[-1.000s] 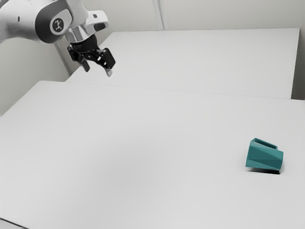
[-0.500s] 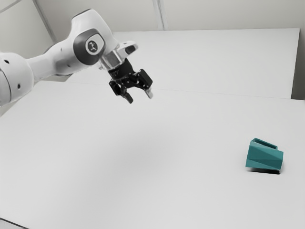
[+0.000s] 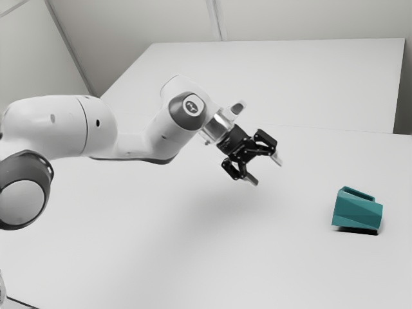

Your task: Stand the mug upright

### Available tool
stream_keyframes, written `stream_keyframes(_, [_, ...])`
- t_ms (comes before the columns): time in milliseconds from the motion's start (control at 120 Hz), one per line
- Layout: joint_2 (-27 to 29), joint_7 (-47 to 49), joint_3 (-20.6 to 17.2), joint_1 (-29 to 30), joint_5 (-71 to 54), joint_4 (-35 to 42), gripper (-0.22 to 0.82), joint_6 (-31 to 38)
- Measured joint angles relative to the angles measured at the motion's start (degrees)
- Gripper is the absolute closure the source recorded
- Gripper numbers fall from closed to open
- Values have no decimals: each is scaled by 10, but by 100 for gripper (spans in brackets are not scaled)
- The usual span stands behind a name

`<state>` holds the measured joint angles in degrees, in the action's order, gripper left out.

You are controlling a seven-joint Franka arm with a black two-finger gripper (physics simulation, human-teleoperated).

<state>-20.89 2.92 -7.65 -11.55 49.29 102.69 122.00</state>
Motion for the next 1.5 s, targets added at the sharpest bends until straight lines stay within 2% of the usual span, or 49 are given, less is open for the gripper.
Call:
stream_keyframes(167, [-60,0,-6,-29,55,-27,0,40])
stream_keyframes(392, [-136,-1,-24,-43,89,-102,0,74])
stream_keyframes(942, [-229,-2,-66,-76,132,-195,0,116])
stream_keyframes(1283, [-256,-2,-88,-83,134,-224,0,133])
stream_keyframes(1333, [-255,-2,-87,-84,133,-225,7,135])
stream_keyframes(1442, [-252,-2,-83,-85,125,-225,36,136])
stream_keyframes(1500, [-251,-2,-78,-85,119,-227,48,137])
